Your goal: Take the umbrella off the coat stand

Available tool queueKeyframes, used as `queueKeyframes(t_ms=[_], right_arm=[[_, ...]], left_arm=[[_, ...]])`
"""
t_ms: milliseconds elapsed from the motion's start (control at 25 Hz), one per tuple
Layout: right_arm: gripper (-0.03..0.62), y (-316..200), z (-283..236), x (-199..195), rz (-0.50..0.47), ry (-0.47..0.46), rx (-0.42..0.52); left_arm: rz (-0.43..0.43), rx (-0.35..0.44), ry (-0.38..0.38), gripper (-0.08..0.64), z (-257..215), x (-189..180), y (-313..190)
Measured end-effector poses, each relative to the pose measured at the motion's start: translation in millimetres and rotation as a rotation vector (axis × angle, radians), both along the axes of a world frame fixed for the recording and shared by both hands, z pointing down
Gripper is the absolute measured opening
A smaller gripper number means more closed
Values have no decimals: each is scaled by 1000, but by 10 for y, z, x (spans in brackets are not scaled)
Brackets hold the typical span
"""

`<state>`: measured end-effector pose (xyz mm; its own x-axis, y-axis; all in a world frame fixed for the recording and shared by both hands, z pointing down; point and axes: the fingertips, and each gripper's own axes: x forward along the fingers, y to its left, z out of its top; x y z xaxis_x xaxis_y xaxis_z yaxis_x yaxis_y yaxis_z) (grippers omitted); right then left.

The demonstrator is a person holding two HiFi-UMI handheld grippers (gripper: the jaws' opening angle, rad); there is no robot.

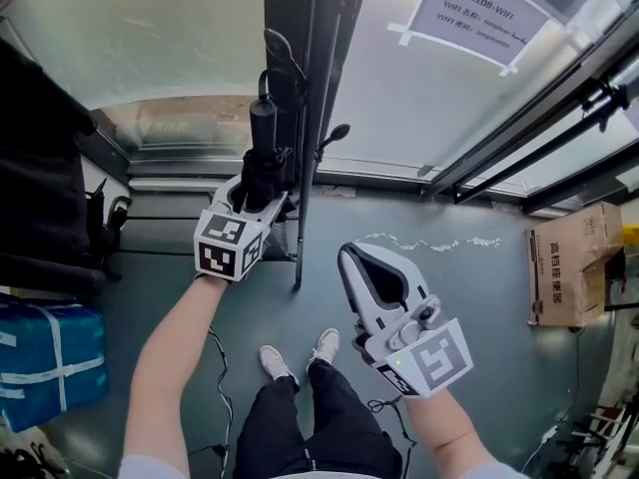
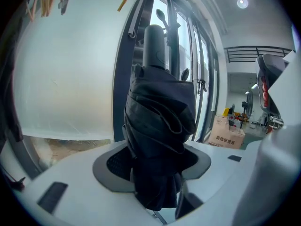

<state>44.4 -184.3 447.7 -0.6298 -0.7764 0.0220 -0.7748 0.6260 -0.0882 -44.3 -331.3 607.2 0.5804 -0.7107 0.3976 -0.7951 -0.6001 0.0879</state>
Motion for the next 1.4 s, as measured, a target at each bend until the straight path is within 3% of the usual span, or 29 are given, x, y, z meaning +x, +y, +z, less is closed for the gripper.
queueKeyframes(t_ms=[280,640,1400], right_arm=[[17,5,-121,15,13,-14,-18],[17,12,-305,51,32,-29,-16],[17,118,-558,195,59,-53,-16]], left_arm=[[-9,5,39,247,-287,-67,10],[31,42,16,244,-566,-86,38],[1,97,82,242,-1063,-131,73]])
